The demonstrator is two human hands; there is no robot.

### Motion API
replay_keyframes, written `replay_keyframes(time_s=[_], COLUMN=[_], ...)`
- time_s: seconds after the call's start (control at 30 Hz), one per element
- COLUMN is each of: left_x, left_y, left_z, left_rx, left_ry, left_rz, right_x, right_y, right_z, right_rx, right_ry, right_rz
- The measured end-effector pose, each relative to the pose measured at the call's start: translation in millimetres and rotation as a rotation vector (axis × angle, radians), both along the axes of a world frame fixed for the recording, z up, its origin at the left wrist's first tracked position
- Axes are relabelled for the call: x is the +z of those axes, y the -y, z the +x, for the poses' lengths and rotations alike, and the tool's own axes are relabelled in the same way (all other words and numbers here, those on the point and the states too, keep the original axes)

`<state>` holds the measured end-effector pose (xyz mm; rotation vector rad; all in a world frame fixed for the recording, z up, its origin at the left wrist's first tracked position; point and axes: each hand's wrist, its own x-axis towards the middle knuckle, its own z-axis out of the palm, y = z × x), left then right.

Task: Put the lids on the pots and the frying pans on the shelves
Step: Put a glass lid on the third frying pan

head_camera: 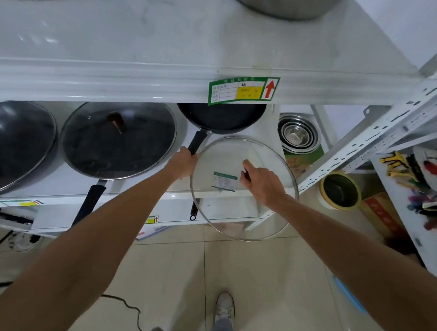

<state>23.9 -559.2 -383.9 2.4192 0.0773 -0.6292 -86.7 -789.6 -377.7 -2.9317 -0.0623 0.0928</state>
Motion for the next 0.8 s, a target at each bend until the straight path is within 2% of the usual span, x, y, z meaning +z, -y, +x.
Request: replay_keyframes(time_s=[0.17, 0.3, 0.47, 0.63, 0.8], left_x=[13.0, 14.9, 3.4, 12.0, 13.4], left_y=[-15.7, -25.5, -18.8, -4.3, 5.8], left_z=[2.6, -1.1, -35.3, -82.6, -108.7], left_rx=[-0.045, -0.085, -0.109, -0.101, -0.070], left_ry=[-0.119, -0.124, -0.252, -0.197, -0.239], left_rz=[-0.157, -0.232, -0.475, -0.423, -0.451], right_x=[11.3, 28.3, 71.0, 91.8, 91.0], right_y=[-20.6, -29.7, -29.9, -18.9, -20.8], right_z=[-27.0, -43.3, -30.7, 24.9, 89.6], right_rx=[-0.037, -0.073, -0.129, -0.152, -0.218], right_ry=[-0.002, 0.046, 0.181, 0.241, 0.271], right_rz=[-0.012, 0.050, 0.057, 0.068, 0.063])
